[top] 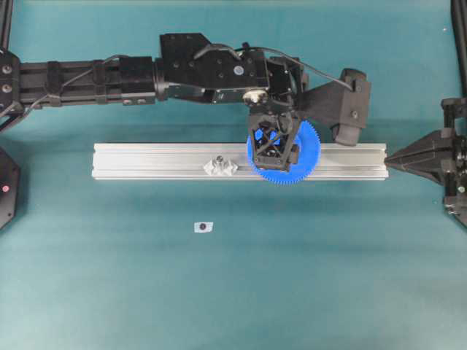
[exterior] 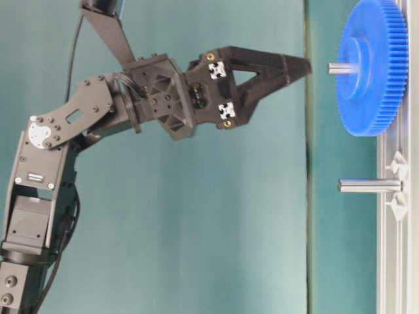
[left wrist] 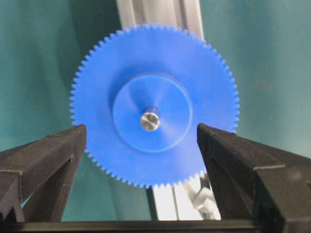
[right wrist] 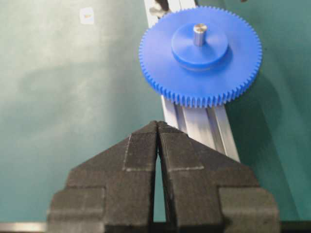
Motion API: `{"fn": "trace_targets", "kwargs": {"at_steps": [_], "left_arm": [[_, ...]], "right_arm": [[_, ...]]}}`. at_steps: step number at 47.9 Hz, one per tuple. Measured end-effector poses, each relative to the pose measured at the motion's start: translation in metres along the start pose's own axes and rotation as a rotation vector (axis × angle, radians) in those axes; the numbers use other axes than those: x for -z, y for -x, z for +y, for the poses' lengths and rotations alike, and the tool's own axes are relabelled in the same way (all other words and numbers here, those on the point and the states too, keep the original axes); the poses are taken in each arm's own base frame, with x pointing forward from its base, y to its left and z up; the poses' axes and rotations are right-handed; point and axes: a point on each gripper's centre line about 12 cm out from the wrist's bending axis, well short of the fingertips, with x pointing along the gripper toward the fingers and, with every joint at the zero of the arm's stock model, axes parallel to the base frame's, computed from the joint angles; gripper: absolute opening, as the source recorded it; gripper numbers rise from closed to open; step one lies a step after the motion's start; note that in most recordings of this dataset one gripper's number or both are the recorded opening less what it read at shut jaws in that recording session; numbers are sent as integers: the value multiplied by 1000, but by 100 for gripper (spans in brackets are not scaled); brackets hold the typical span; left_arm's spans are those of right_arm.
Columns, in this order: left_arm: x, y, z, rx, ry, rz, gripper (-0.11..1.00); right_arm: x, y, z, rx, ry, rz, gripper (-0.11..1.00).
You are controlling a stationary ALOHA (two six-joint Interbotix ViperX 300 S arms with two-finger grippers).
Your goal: Find the location of the shaft and insert the large gear.
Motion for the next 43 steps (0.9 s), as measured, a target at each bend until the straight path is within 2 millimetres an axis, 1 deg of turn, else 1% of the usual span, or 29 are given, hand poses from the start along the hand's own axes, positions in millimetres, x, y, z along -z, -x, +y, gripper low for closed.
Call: {"fn": "trace_targets", "kwargs": {"at_steps": [6, 9, 17, 28, 43], "left_arm": [[-2, 10, 1, -5, 11, -16, 93], [-4, 20, 2, -10, 13, -32, 93], [-6, 37, -1, -12, 10, -48, 93], [-5, 38, -8, 2, 1, -20, 93], [-2, 38, -9, 8, 49, 2, 93]], "right_arm": [[1, 0, 0, 0, 0, 3, 3], [1, 0, 0, 0, 0, 3, 3], [0, 0, 0, -1, 1, 2, 3], [1, 0, 0, 1, 1, 3, 3], [1, 0, 0, 0, 0, 3, 3]]}}
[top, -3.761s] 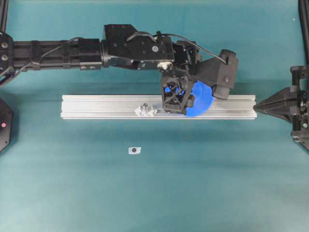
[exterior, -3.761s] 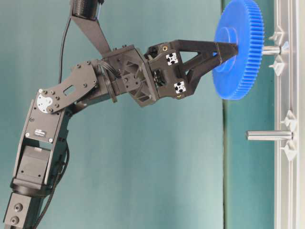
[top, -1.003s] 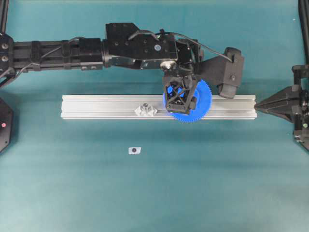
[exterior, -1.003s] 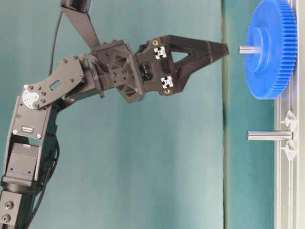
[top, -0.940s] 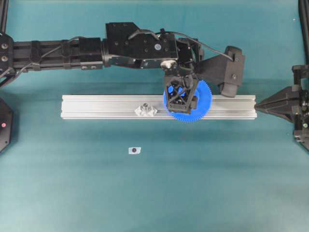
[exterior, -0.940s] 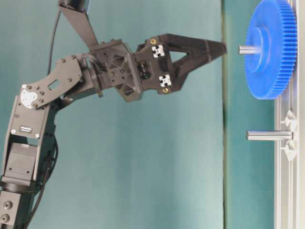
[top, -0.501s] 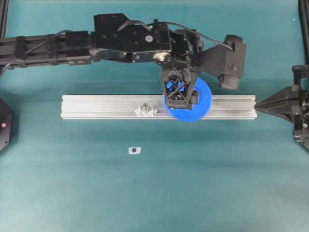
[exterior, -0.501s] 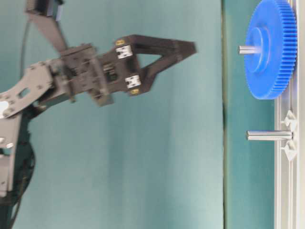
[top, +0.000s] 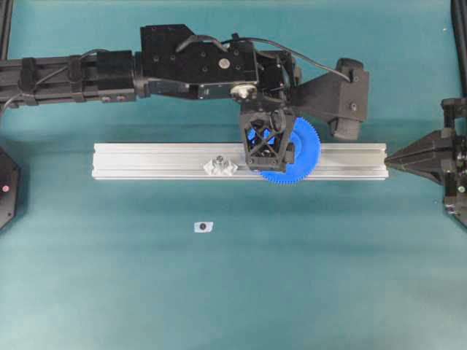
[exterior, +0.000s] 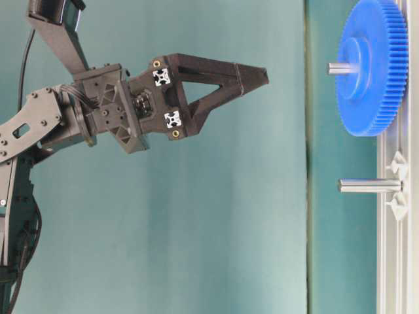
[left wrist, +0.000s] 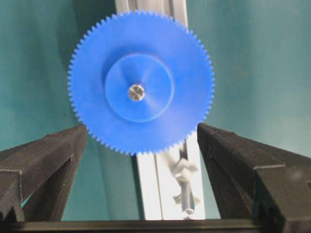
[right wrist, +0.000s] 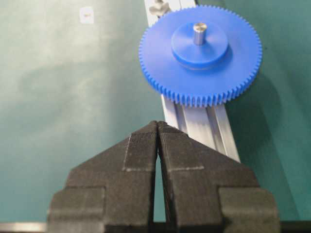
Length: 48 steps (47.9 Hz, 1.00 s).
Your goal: Find the location of the shaft and insert the large gear.
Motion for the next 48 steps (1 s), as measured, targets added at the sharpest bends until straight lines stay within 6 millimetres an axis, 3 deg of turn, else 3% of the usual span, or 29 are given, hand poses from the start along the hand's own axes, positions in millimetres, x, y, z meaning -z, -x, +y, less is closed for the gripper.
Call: {"fn": "trace_targets", "kwargs": {"at_steps": [48], "left_arm": [[-2, 1, -2, 0, 25, -11, 92]], "right_arm": [[0, 0, 0, -1, 2, 0, 3]]}}
